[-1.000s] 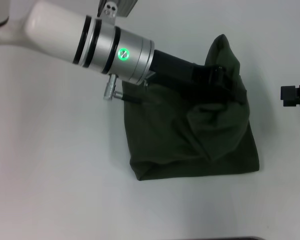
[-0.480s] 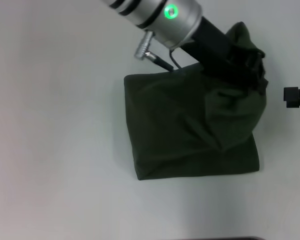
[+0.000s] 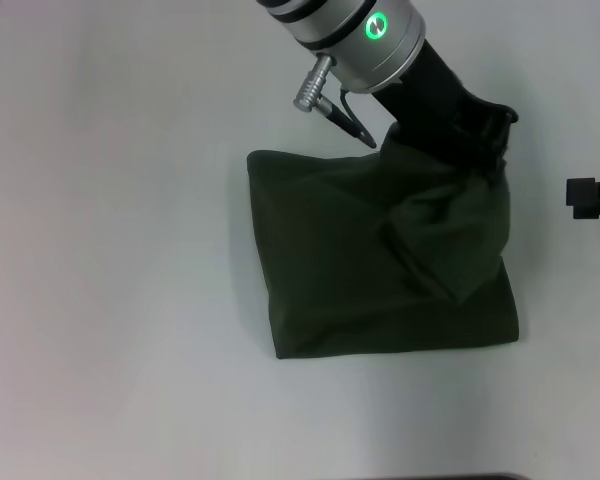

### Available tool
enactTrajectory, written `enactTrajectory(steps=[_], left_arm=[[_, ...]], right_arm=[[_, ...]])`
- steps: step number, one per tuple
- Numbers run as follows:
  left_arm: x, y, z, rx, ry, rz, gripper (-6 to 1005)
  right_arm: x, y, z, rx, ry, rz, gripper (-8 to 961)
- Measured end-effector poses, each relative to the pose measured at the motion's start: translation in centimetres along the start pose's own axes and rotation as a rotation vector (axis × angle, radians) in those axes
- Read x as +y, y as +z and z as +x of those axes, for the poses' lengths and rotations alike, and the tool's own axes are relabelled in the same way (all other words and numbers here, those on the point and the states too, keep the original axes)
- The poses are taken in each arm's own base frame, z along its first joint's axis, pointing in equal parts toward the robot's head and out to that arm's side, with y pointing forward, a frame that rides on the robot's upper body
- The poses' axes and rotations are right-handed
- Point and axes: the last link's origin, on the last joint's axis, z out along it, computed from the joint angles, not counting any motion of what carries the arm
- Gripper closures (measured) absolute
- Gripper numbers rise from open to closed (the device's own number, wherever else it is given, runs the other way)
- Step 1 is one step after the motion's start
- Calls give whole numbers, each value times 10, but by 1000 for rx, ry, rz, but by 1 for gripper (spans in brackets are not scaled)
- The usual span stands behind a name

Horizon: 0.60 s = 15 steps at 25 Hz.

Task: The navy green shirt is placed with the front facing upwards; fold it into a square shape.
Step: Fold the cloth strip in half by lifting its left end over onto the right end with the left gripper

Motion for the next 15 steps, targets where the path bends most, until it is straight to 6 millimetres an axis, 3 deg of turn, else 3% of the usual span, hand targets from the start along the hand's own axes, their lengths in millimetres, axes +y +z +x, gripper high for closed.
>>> enactTrajectory(steps=[9, 15], left_arm=[[-4, 2, 0, -1, -17, 42, 948], [1, 2, 0, 22, -4, -27, 948]], right_arm=[[1, 1, -1, 1, -1, -1, 121], [1, 1, -1, 1, 2, -2, 119]])
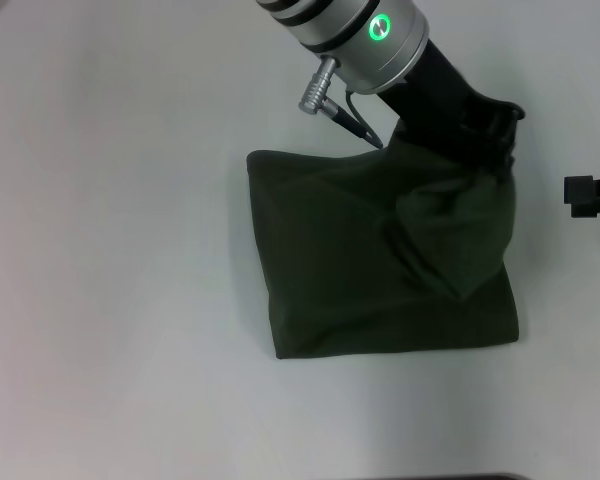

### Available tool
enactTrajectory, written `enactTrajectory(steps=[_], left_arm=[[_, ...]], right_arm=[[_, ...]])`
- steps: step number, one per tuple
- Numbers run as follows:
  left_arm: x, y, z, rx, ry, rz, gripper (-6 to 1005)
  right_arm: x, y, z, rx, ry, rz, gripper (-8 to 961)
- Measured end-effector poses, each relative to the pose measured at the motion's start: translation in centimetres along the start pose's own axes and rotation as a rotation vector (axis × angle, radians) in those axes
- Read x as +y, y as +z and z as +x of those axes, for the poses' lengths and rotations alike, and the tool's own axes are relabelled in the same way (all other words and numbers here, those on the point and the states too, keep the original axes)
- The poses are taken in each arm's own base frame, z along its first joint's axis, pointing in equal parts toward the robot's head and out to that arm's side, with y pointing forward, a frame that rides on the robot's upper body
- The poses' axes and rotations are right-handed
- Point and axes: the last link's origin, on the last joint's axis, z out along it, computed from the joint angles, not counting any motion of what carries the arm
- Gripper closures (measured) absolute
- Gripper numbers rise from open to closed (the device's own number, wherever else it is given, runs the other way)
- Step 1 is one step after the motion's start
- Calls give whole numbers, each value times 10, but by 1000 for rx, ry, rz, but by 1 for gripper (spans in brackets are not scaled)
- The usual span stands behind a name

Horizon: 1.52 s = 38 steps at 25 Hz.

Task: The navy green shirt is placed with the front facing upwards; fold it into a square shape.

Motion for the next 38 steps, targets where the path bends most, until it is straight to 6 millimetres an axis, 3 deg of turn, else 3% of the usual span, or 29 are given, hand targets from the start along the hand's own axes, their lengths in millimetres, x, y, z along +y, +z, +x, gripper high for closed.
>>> enactTrajectory(steps=[6, 14, 20, 23, 30, 38], left_arm=[[1, 0, -4, 4, 6, -46, 948], [1, -9, -4, 31, 8, -83, 691], [-21, -33, -12, 78, -14, -140, 454], [-42, -51, -25, 94, -35, -175, 330], [-93, -83, -71, 182, -115, -248, 297], [-115, -99, -123, 196, -95, -290, 298]], right_arm=[[-1, -2, 1, -3, 3, 4, 120], [-1, -3, -1, -3, 0, 7, 120], [0, -3, -2, -2, 0, 6, 121], [1, -3, -3, 1, -1, 4, 120], [2, -2, -5, 3, 8, 2, 119], [3, -3, -5, 7, 25, -2, 120]])
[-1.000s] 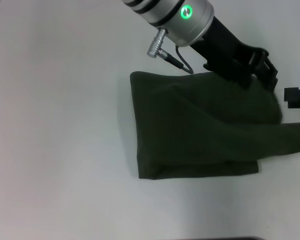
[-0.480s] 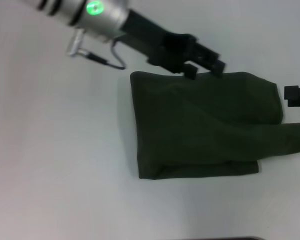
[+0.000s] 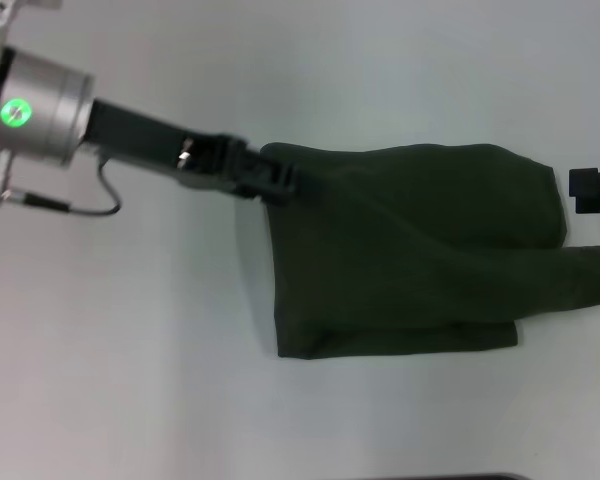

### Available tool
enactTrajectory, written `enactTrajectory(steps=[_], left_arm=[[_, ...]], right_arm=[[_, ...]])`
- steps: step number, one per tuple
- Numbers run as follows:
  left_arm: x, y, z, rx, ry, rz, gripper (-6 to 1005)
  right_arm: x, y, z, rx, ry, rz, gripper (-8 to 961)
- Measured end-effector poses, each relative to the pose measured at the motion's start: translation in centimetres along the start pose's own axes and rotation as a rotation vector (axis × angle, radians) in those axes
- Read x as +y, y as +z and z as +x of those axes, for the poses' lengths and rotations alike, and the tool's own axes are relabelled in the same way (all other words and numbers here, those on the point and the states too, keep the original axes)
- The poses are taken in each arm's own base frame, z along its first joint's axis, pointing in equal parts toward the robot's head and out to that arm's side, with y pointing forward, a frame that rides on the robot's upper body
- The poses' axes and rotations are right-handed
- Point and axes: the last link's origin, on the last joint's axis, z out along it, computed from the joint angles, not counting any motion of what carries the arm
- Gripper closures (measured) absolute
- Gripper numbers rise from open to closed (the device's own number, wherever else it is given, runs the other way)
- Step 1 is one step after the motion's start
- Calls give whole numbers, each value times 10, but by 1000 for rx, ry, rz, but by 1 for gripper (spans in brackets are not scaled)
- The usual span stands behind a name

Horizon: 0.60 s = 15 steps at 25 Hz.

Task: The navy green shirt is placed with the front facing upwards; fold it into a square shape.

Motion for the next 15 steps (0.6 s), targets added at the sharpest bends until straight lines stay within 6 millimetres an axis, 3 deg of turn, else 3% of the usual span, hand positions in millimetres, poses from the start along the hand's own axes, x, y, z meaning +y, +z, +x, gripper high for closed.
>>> enactTrajectory(steps=[4, 11, 15], left_arm=[[-7, -12, -17, 29, -1, -16, 298], [-16, -35, -24, 108, -14, -2, 308], [-18, -38, -27, 99, -18, 1, 308]], right_arm=[[1, 1, 2, 6, 23, -9, 121], [5, 22, 6, 96, 50, -27, 120], [10, 33, 5, 133, 38, -42, 119]])
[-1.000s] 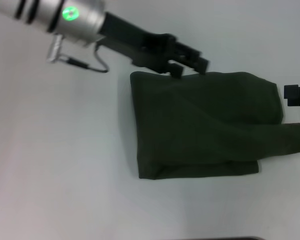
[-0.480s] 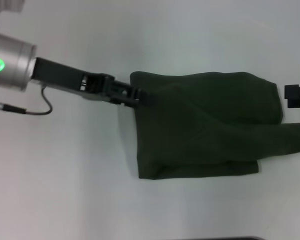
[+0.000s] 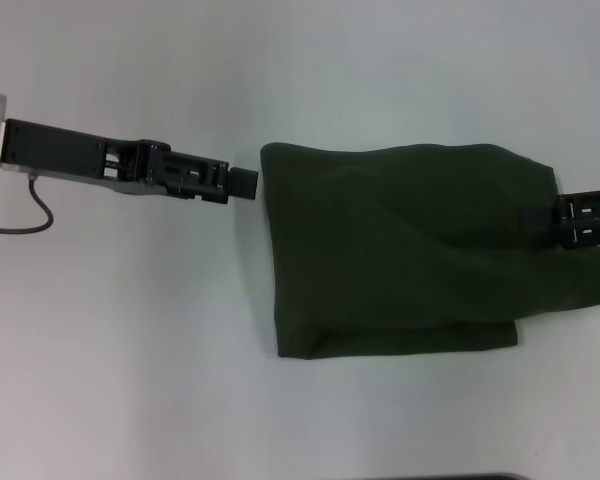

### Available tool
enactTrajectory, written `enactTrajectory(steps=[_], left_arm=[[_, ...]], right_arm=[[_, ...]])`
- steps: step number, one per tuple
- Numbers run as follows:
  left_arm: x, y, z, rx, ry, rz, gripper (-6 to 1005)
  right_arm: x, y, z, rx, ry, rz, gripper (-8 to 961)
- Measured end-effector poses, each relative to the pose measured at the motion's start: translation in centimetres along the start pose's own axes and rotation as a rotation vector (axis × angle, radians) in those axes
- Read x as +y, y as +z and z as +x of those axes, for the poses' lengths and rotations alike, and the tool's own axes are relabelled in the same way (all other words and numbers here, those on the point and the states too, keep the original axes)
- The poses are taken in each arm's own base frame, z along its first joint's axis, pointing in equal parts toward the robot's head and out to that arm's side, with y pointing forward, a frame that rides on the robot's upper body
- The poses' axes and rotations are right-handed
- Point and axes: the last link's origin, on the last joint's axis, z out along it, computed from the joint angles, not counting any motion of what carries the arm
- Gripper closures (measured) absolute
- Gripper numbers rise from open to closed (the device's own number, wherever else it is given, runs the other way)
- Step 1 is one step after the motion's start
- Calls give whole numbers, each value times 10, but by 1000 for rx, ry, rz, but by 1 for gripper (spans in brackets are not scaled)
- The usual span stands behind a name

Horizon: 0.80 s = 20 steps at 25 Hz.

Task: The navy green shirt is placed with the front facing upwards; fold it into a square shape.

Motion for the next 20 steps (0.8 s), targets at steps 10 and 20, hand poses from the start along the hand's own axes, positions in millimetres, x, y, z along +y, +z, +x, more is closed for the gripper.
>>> enactTrajectory(steps=[10, 20], left_arm=[[-2, 0, -2, 16, -3, -3, 308], [-4, 0, -2, 20, -3, 5, 308]], right_arm=[[3, -3, -5, 8, -3, 0, 119], [5, -3, -9, 6, -3, 5, 119]])
